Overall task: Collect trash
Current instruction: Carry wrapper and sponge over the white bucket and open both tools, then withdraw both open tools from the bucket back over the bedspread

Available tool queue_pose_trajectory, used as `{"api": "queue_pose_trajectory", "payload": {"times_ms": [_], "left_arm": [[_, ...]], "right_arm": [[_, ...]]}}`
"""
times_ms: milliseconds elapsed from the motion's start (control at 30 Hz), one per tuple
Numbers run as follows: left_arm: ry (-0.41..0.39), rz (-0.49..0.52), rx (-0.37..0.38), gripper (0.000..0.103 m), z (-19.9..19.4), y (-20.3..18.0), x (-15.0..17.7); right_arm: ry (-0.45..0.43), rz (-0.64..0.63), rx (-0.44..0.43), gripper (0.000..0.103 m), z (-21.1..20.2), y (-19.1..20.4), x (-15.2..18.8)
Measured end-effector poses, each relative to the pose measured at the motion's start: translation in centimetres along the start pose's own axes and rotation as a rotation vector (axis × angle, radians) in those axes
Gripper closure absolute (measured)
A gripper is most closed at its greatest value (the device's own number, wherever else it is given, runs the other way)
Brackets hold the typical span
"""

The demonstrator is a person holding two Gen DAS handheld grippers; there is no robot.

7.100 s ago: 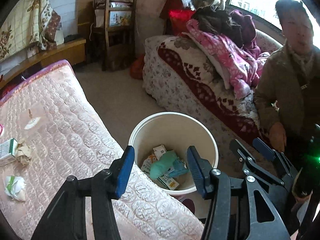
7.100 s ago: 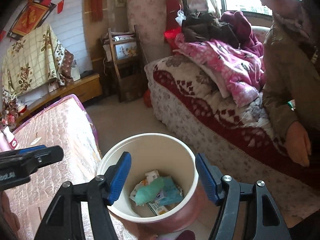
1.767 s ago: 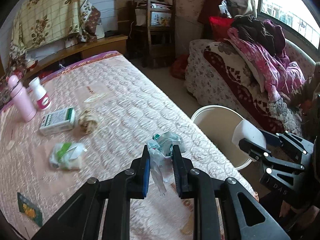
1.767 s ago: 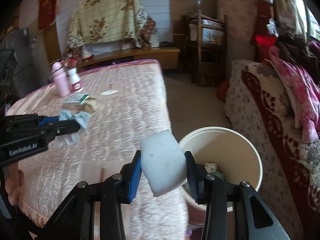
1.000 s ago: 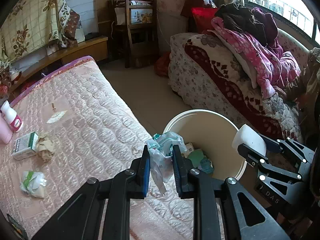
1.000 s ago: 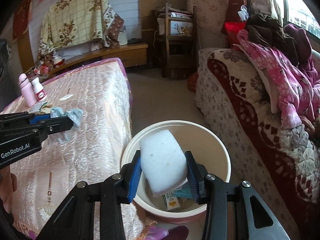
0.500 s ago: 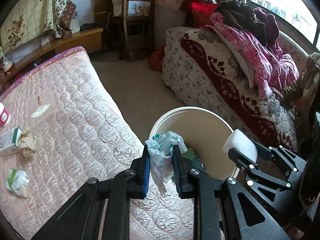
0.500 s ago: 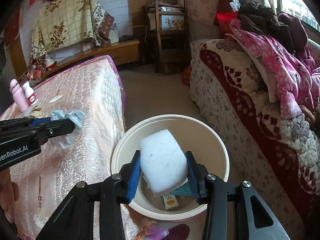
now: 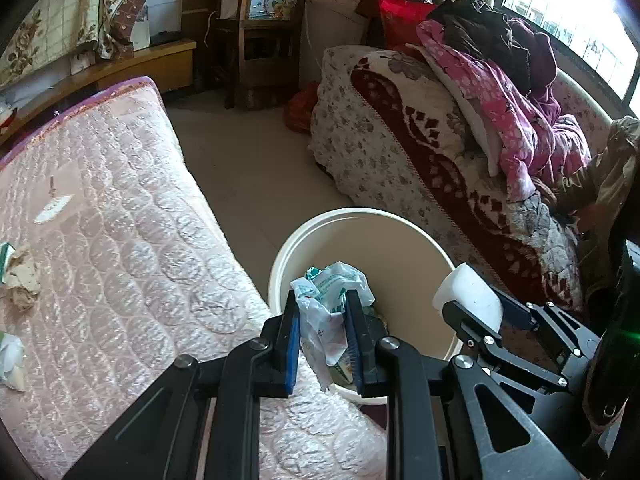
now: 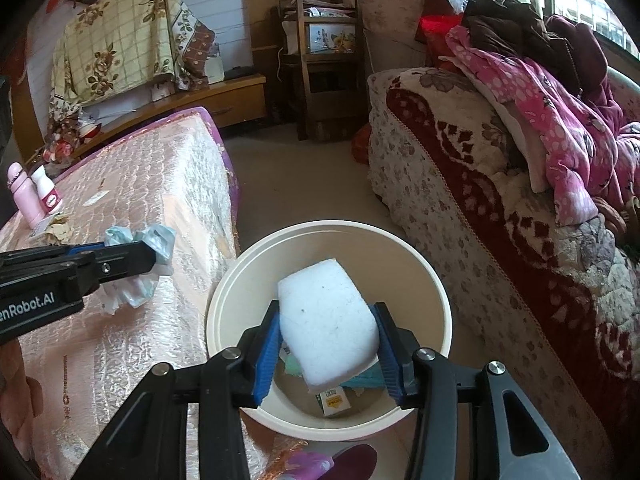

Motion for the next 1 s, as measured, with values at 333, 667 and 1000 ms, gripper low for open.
{"api": "queue_pose_trajectory", "payload": {"times_ms": [333,667,1000], "left_arm": [[0.010,0.016,0.049,0.080,0.8,-1.4,-0.2],[-0.002,0.015,0.059,0.049,0.7,-0.8,0.1],[-0.051,0.007,-0.009,0.049,-1.4,1.9,0.4]], "right_arm": [[-0.004,0.035,0.030,0.050,0.0,-1.1,0.1],[0.005,0.092,0.067,0.035,0.2,-2.9,0.5],[-0.019,0.093,0.056,0.035,-0.5,-2.3,0.4]]}}
Point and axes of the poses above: each gripper's, at about its wrist camera, not at the fingertips, and z roughly the way its jaws point, y to its left, x to its underside, the point moved 8 cm from there along z, roughly the way its jaws point, and after that the axes turned 8 degrees about -z, right-handed, at the moved point
